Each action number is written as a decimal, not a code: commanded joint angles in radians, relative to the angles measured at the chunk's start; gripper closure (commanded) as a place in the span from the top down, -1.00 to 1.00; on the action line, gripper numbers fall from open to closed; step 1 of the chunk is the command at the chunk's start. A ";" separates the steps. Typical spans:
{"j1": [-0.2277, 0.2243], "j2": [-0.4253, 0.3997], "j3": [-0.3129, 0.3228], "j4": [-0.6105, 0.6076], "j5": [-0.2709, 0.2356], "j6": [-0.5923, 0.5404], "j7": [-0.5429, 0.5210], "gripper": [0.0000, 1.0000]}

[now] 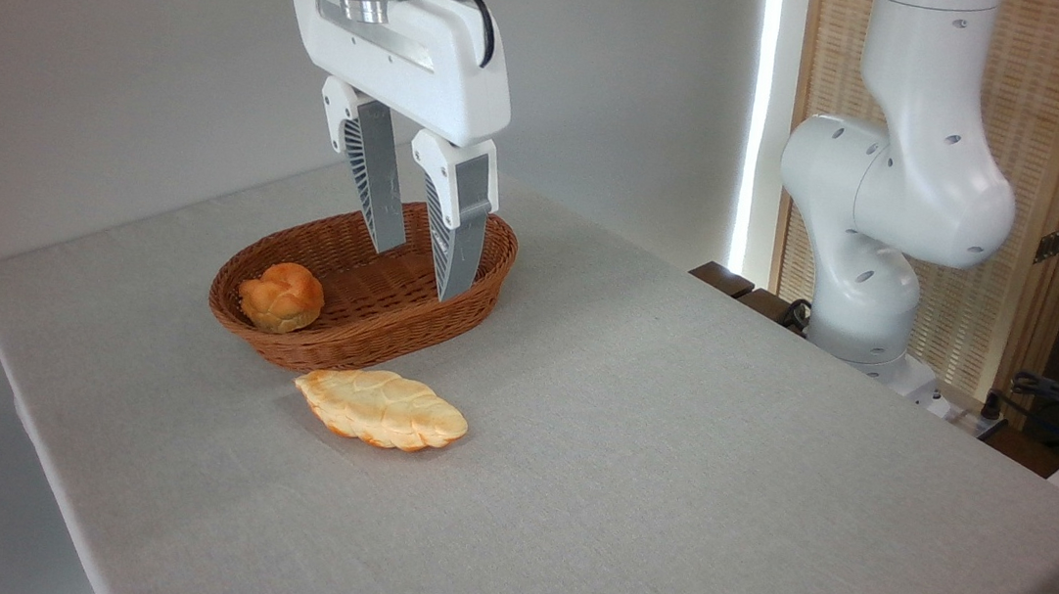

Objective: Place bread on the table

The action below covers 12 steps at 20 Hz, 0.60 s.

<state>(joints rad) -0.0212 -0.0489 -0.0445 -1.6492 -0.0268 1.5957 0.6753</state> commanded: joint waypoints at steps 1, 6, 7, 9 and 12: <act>0.012 0.015 -0.021 0.026 0.038 -0.023 -0.016 1.00; 0.012 0.015 -0.022 0.026 0.038 -0.026 -0.008 1.00; 0.012 0.015 -0.022 0.026 0.038 -0.026 -0.011 1.00; 0.012 0.014 -0.022 0.026 0.038 -0.026 -0.014 1.00; 0.012 0.014 -0.014 0.026 0.034 -0.026 -0.008 1.00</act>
<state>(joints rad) -0.0188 -0.0450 -0.0561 -1.6489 -0.0018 1.5957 0.6730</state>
